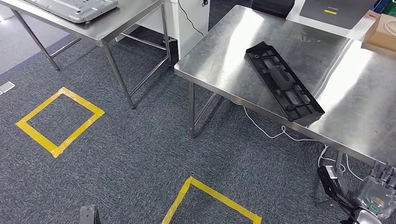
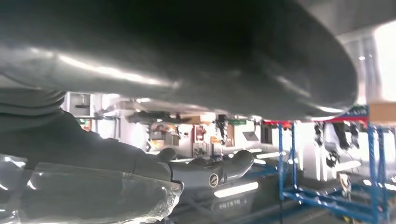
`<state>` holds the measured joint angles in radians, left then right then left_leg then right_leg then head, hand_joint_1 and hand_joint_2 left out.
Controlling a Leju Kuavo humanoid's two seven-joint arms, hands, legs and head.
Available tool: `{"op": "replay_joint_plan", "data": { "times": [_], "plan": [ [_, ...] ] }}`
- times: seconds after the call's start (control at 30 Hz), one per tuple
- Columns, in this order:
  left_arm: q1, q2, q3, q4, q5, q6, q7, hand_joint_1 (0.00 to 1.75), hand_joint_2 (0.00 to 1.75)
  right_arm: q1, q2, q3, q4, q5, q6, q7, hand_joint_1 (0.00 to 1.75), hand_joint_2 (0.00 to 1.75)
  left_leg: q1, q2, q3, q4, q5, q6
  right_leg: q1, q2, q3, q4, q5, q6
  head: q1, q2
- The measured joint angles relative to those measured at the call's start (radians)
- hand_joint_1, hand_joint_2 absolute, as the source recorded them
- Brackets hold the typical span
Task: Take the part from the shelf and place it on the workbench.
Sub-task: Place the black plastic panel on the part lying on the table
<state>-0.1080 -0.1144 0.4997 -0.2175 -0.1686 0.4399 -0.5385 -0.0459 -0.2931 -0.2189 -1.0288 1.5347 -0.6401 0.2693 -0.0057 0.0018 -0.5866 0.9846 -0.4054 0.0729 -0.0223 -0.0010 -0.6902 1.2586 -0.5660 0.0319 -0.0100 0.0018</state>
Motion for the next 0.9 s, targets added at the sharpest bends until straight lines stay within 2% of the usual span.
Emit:
{"op": "replay_joint_plan", "data": {
  "times": [0.03,0.1,0.13,0.17,0.2,0.23,0.3,0.33,0.4,0.43,0.47,0.5,0.53,0.57,0.63,0.7,0.8,0.87,0.9],
  "plan": [
    [0.000,0.000,0.000,0.000,0.000,0.000,0.000,0.00,0.00,0.003,0.004,-0.002,0.000,0.000,0.000,0.000,0.00,0.00,-0.001,0.000,-0.005,0.001,0.003,-0.002,0.000,0.000,0.018,-0.024,0.011,0.008,0.000,0.000],
    [0.000,-0.001,0.000,0.000,0.000,0.000,0.001,0.00,0.00,0.004,0.009,-0.008,-0.002,0.002,0.000,0.000,0.00,0.00,-0.002,0.000,-0.013,0.008,0.008,-0.007,-0.001,-0.002,0.103,-0.166,0.053,0.022,0.000,0.000],
    [-0.001,-0.001,0.000,0.000,0.000,0.000,0.001,0.00,0.00,0.004,0.011,-0.010,-0.004,0.004,0.000,0.000,0.00,0.00,-0.005,0.001,-0.018,0.014,0.009,-0.011,0.000,-0.002,0.139,-0.231,0.072,0.023,0.000,0.000],
    [-0.001,-0.001,0.000,0.000,0.000,0.000,0.001,0.00,0.00,0.006,0.013,-0.012,-0.007,0.007,0.000,0.000,0.00,0.00,-0.007,0.000,-0.021,0.019,0.009,-0.015,0.001,-0.002,0.161,-0.273,0.084,0.019,-0.001,0.000],
    [-0.001,-0.001,0.000,0.000,0.000,0.000,0.001,0.00,0.00,0.008,0.016,-0.014,-0.010,0.010,0.000,-0.001,0.00,0.00,-0.009,0.000,-0.024,0.023,0.010,-0.019,0.003,-0.001,0.165,-0.287,0.088,0.012,-0.001,0.000],
    [0.000,-0.001,0.000,0.000,0.000,0.000,0.001,0.00,0.00,0.013,0.022,-0.017,-0.014,0.013,0.000,-0.003,0.00,0.00,-0.010,0.000,-0.025,0.024,0.011,-0.024,0.007,0.000,0.162,-0.285,0.092,0.005,-0.001,0.000],
    [0.001,-0.001,0.001,0.000,0.000,0.000,0.001,0.00,0.00,0.027,0.040,-0.026,-0.025,0.019,0.000,-0.008,0.00,0.00,-0.006,-0.001,-0.031,0.033,0.008,-0.033,0.000,0.000,0.162,-0.285,0.100,-0.009,-0.001,0.000],
    [0.001,-0.001,0.002,0.000,0.000,0.001,0.001,0.00,0.00,0.035,0.053,-0.031,-0.032,0.021,0.000,-0.013,0.00,0.00,-0.003,-0.001,-0.039,0.054,-0.011,-0.040,-0.003,0.000,0.162,-0.285,0.105,-0.017,-0.002,0.000],
    [0.002,-0.001,0.005,0.000,0.000,0.001,0.001,0.00,0.00,0.051,0.082,-0.044,-0.046,0.028,0.000,-0.021,0.00,0.00,0.004,-0.002,-0.075,0.153,-0.084,-0.056,-0.005,-0.001,0.157,-0.285,0.114,-0.030,-0.005,0.000],
    [0.003,-0.001,0.006,0.000,0.000,0.001,0.001,0.00,0.00,0.059,0.096,-0.049,-0.049,0.031,0.000,-0.024,0.00,0.00,0.008,-0.002,-0.099,0.221,-0.125,-0.062,-0.004,-0.001,0.153,-0.284,0.118,-0.033,-0.006,0.000],
    [0.004,-0.001,0.008,0.000,0.000,0.001,0.001,0.00,0.00,0.068,0.109,-0.052,-0.051,0.032,0.000,-0.023,0.00,0.00,0.011,-0.002,-0.117,0.278,-0.152,-0.066,-0.003,-0.001,0.148,-0.284,0.120,-0.035,-0.006,0.000],
    [0.004,-0.001,0.009,0.000,0.000,0.001,0.002,0.00,0.00,0.076,0.122,-0.054,-0.050,0.033,0.000,-0.020,0.00,0.00,0.014,-0.002,-0.123,0.309,-0.163,-0.069,-0.002,-0.001,0.143,-0.283,0.122,-0.035,-0.007,0.000],
    [0.005,-0.001,0.010,0.000,0.000,0.001,0.002,0.00,0.00,0.083,0.133,-0.054,-0.049,0.034,0.000,-0.016,0.00,0.00,0.015,-0.002,-0.110,0.300,-0.154,-0.069,-0.001,0.000,0.140,-0.281,0.124,-0.034,-0.006,0.000],
    [0.005,-0.001,0.010,0.000,0.000,0.001,0.002,0.00,0.00,0.088,0.143,-0.054,-0.047,0.034,0.000,-0.013,0.00,0.00,0.016,-0.002,-0.083,0.263,-0.134,-0.068,-0.001,0.001,0.137,-0.280,0.125,-0.033,-0.007,0.000],
    [0.003,-0.001,0.017,0.000,-0.016,0.000,0.002,0.00,0.00,0.092,0.164,-0.055,-0.038,0.032,0.000,-0.006,0.00,0.00,0.014,-0.004,0.002,0.125,-0.087,-0.057,0.002,0.002,0.135,-0.278,0.129,-0.027,-0.006,0.000],
    [0.001,-0.001,0.029,0.000,-0.039,0.000,0.002,0.00,0.00,0.088,0.182,-0.061,-0.016,0.031,0.000,-0.015,0.00,0.00,0.008,-0.006,0.049,0.039,-0.068,-0.044,0.005,0.003,0.131,-0.278,0.134,-0.018,-0.006,0.000],
    [-0.001,-0.002,0.047,0.000,-0.058,0.000,0.005,0.00,0.00,0.076,0.204,-0.083,0.038,0.019,0.000,-0.046,0.00,0.00,0.003,-0.004,0.048,0.020,-0.055,-0.028,0.007,0.002,0.125,-0.282,0.143,0.000,-0.006,0.000],
    [-0.003,-0.003,0.056,0.000,-0.065,0.000,0.008,0.00,0.00,0.067,0.214,-0.103,0.079,-0.001,0.000,-0.073,0.00,0.00,0.006,0.000,0.048,-0.004,-0.033,-0.012,0.010,0.000,0.099,-0.242,0.115,0.000,-0.003,0.000],
    [-0.004,-0.004,0.059,-0.001,-0.068,-0.001,0.009,0.00,0.00,0.060,0.219,-0.115,0.103,-0.013,0.000,-0.092,0.00,0.44,0.008,0.002,0.044,-0.012,-0.023,-0.007,0.009,0.000,0.074,-0.190,0.084,-0.005,-0.001,0.000]
  ]
}}
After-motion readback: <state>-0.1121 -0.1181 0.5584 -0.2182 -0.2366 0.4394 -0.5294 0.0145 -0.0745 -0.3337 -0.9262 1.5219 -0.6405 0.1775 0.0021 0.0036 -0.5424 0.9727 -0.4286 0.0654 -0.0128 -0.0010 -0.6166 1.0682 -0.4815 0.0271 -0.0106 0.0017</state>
